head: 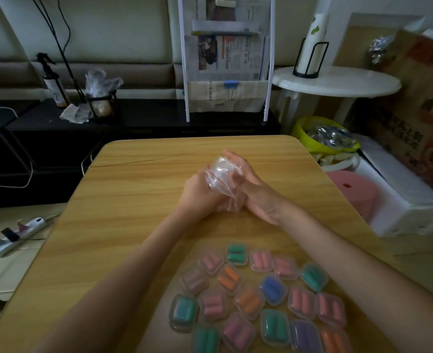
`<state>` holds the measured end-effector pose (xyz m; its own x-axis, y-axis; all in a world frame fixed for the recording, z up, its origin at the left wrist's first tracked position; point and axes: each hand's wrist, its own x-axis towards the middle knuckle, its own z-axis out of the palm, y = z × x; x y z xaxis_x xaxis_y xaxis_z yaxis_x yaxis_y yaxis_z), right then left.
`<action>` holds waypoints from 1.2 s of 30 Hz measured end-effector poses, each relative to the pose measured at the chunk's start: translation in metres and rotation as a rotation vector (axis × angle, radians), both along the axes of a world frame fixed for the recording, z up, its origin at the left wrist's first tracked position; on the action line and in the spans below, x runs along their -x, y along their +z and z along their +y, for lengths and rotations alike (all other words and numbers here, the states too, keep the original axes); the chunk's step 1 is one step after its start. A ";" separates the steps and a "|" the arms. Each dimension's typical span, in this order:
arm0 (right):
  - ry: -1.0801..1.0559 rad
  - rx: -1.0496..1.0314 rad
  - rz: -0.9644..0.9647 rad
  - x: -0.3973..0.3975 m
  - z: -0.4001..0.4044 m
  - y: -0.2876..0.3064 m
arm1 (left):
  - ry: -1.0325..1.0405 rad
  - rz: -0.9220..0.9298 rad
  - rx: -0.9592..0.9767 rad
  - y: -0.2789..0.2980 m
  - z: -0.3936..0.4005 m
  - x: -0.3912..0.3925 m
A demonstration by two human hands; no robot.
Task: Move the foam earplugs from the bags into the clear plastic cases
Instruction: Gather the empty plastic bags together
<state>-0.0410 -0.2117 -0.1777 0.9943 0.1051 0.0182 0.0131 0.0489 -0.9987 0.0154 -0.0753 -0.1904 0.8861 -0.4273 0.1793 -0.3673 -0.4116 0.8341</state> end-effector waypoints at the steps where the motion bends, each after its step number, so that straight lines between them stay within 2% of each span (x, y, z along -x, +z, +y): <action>1: -0.044 -0.084 0.049 -0.001 0.008 0.002 | 0.010 -0.010 -0.013 0.002 0.001 0.003; 5: -0.294 -0.367 0.238 -0.003 0.040 0.010 | 0.037 0.027 0.106 0.014 0.011 0.018; 10: -0.458 -0.532 0.288 0.001 0.074 0.022 | 0.004 0.137 0.314 0.022 0.037 0.031; 14: -0.431 -0.510 0.233 0.004 0.098 0.036 | 0.006 0.153 0.364 0.032 0.057 0.045; 17: -0.404 -0.525 0.170 0.006 0.116 0.045 | -0.085 0.286 0.467 0.034 0.076 0.052; 20: -0.305 -0.576 0.209 0.013 0.128 0.049 | -0.085 0.322 0.519 0.039 0.091 0.059; 22: -0.273 -0.531 0.237 0.015 0.133 0.049 | -0.089 0.354 0.526 0.044 0.102 0.062; 24: -0.295 -0.462 0.255 0.018 0.141 0.053 | -0.113 0.462 0.539 0.048 0.113 0.064; 26: -0.289 -0.362 0.187 0.021 0.154 0.057 | -0.131 0.500 0.563 0.052 0.124 0.065; 31: -0.291 -0.012 -0.212 0.019 0.180 0.051 | -0.041 0.451 0.652 0.062 0.155 0.068; 33: -0.237 0.084 -0.270 0.015 0.199 0.049 | 0.046 0.383 0.618 0.065 0.168 0.074; 36: -0.101 0.141 -0.237 0.016 0.239 0.053 | 0.193 0.308 0.597 0.067 0.195 0.081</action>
<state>-0.0568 0.0272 -0.1243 0.9696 0.0241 0.2433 0.2445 -0.1040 -0.9640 -0.0659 0.1197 -0.1236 0.9845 -0.1641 0.0626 -0.0439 0.1153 0.9924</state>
